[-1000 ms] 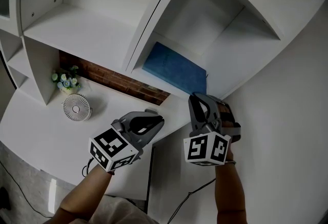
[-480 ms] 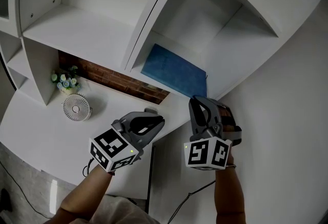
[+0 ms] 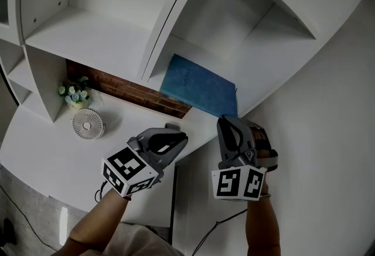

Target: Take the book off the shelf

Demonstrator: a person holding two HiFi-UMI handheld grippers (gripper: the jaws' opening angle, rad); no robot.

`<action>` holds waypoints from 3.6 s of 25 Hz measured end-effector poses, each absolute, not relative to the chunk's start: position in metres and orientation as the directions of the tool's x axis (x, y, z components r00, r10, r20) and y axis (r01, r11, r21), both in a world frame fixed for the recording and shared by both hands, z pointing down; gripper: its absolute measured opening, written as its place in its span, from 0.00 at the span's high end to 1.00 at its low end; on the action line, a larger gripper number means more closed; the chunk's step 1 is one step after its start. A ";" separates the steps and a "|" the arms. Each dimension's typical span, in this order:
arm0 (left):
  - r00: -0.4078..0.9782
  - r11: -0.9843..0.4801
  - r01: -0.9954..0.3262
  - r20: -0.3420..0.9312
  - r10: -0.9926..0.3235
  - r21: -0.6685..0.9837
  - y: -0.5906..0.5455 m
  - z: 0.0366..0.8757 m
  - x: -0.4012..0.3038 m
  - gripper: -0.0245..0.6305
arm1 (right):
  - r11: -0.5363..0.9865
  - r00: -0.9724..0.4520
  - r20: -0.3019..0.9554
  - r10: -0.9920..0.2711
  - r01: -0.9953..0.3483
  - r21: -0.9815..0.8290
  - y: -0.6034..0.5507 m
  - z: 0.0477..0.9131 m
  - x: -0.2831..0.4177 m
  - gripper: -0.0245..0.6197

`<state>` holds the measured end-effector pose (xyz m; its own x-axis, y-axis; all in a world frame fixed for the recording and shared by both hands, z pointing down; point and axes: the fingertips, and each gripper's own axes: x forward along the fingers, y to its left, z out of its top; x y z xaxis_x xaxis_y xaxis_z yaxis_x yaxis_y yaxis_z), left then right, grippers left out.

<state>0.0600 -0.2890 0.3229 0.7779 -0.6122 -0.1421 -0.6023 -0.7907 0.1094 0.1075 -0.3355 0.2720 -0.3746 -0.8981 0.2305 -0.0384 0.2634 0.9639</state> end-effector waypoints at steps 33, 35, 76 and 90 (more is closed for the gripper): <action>0.772 -0.783 -0.610 -0.135 -0.622 0.120 -0.294 0.327 0.054 0.95 | 0.249 -0.399 0.226 -0.888 -0.005 0.968 -0.350 0.275 0.068 0.83; 0.771 -0.783 -0.611 -0.134 -0.622 0.122 -0.295 0.328 0.053 0.94 | 0.236 -0.395 0.216 -0.893 -0.001 0.972 -0.353 0.276 0.066 0.83; 0.766 -0.775 -0.616 -0.125 -0.631 0.141 -0.295 0.335 0.048 0.94 | 0.126 -0.392 0.102 -0.915 -0.037 0.991 -0.358 0.272 0.049 0.88; 0.766 -0.775 -0.617 -0.121 -0.631 0.138 -0.287 0.335 0.049 0.95 | 0.112 -0.405 0.082 -0.911 -0.051 0.992 -0.344 0.271 0.053 0.88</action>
<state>0.0487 -0.2867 0.3350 0.7661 -0.6312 -0.1215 -0.6166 -0.7750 0.1383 0.0531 -0.3443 0.2713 -0.4052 -0.9105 0.0823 -0.0509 0.1124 0.9924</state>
